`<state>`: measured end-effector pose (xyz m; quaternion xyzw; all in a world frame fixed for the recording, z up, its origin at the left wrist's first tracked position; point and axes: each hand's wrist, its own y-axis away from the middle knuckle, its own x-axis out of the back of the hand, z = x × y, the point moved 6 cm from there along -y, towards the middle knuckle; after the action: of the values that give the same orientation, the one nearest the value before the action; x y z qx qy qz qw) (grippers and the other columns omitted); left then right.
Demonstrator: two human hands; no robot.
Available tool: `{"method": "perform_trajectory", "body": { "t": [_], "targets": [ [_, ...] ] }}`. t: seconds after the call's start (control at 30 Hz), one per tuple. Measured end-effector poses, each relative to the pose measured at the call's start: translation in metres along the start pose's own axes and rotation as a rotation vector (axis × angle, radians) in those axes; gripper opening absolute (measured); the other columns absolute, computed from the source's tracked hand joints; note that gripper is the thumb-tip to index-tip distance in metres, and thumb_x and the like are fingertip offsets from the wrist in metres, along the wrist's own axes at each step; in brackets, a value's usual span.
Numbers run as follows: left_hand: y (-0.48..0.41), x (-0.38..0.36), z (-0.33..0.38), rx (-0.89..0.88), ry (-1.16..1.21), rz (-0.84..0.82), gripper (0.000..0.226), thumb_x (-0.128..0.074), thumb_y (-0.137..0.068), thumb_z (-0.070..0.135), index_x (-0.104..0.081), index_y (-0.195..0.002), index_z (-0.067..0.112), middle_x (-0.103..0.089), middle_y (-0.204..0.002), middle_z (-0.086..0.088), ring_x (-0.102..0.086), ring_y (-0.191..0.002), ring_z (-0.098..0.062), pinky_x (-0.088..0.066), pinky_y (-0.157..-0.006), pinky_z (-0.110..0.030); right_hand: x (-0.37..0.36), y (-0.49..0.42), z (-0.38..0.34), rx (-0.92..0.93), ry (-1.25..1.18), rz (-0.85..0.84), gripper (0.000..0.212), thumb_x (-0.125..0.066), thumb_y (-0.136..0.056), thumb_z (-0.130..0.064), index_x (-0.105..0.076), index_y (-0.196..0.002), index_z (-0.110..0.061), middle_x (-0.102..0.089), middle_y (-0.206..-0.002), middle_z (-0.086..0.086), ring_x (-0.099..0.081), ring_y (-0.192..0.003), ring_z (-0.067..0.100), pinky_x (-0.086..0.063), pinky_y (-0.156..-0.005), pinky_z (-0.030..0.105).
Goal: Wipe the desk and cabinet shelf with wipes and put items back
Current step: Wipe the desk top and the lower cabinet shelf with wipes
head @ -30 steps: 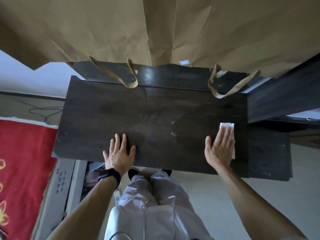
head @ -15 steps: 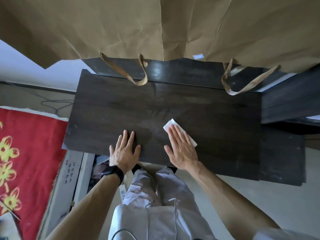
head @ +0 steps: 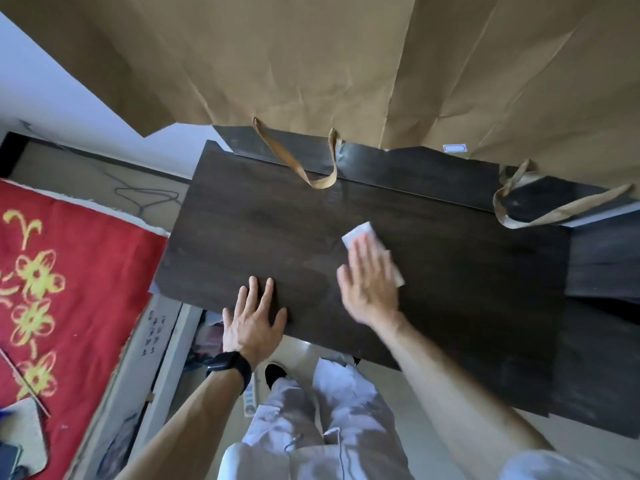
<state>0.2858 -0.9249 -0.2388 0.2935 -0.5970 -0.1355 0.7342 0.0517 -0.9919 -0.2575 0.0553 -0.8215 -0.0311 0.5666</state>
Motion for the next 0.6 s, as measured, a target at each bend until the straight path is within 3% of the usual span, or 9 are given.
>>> {"method": "perform_trajectory", "body": {
  "t": [0.1,0.17,0.33,0.43,0.5,0.6],
  "targets": [
    [-0.002,-0.001,-0.003,0.008,0.013,-0.003,0.071,-0.033,-0.099,0.059,0.0,-0.158,0.04,0.009,-0.168,0.006,0.005,-0.155,-0.019,-0.011,-0.122,-0.057,-0.014,0.058,-0.035,0.321,0.011,-0.16,0.062,-0.033,-0.102,-0.042,-0.022,-0.154,-0.01,-0.014,-0.163,0.005,-0.007,-0.151,0.018,-0.021,-0.119,0.047],
    [-0.002,-0.001,-0.005,0.001,0.009,0.003,0.071,-0.035,-0.099,0.058,0.0,-0.158,0.041,0.008,-0.168,0.007,0.004,-0.155,-0.019,-0.012,-0.121,-0.058,-0.011,0.073,-0.012,0.377,0.05,-0.193,0.063,-0.032,-0.102,-0.042,-0.02,-0.154,-0.01,-0.013,-0.163,0.004,-0.007,-0.151,0.016,-0.024,-0.118,0.046],
    [-0.003,0.002,-0.001,-0.017,-0.005,0.004,0.07,-0.035,-0.099,0.057,-0.001,-0.158,0.041,0.008,-0.168,0.007,0.003,-0.155,-0.02,-0.014,-0.12,-0.057,0.017,0.011,0.072,-0.094,0.12,-0.086,0.067,-0.027,-0.1,-0.044,-0.013,-0.155,-0.007,-0.012,-0.162,0.011,-0.013,-0.15,0.023,-0.023,-0.118,0.049],
    [-0.003,0.004,0.001,-0.012,-0.02,0.014,0.07,-0.035,-0.099,0.057,-0.003,-0.159,0.039,0.006,-0.169,0.005,0.0,-0.155,-0.021,-0.016,-0.119,-0.055,0.018,-0.044,0.049,-0.187,0.065,-0.053,0.069,-0.019,-0.1,-0.046,-0.008,-0.154,-0.005,-0.011,-0.162,0.014,-0.011,-0.15,0.024,-0.021,-0.119,0.051],
    [-0.003,0.006,0.002,-0.012,-0.029,0.004,0.07,-0.035,-0.099,0.056,-0.003,-0.159,0.037,0.006,-0.169,0.004,0.0,-0.155,-0.021,-0.014,-0.119,-0.056,0.004,-0.062,0.007,-0.085,0.079,-0.066,0.069,-0.02,-0.101,-0.046,-0.009,-0.155,-0.005,-0.01,-0.162,0.013,-0.007,-0.151,0.023,-0.016,-0.121,0.048],
    [-0.003,0.009,0.001,-0.007,-0.032,-0.024,0.068,-0.032,-0.1,0.055,-0.003,-0.159,0.037,0.007,-0.168,0.004,0.001,-0.155,-0.021,-0.012,-0.12,-0.056,-0.025,-0.032,-0.058,0.227,0.095,-0.131,0.066,-0.026,-0.102,-0.044,-0.015,-0.154,-0.005,-0.009,-0.163,0.01,-0.003,-0.151,0.019,-0.013,-0.121,0.047]
  ]
}}
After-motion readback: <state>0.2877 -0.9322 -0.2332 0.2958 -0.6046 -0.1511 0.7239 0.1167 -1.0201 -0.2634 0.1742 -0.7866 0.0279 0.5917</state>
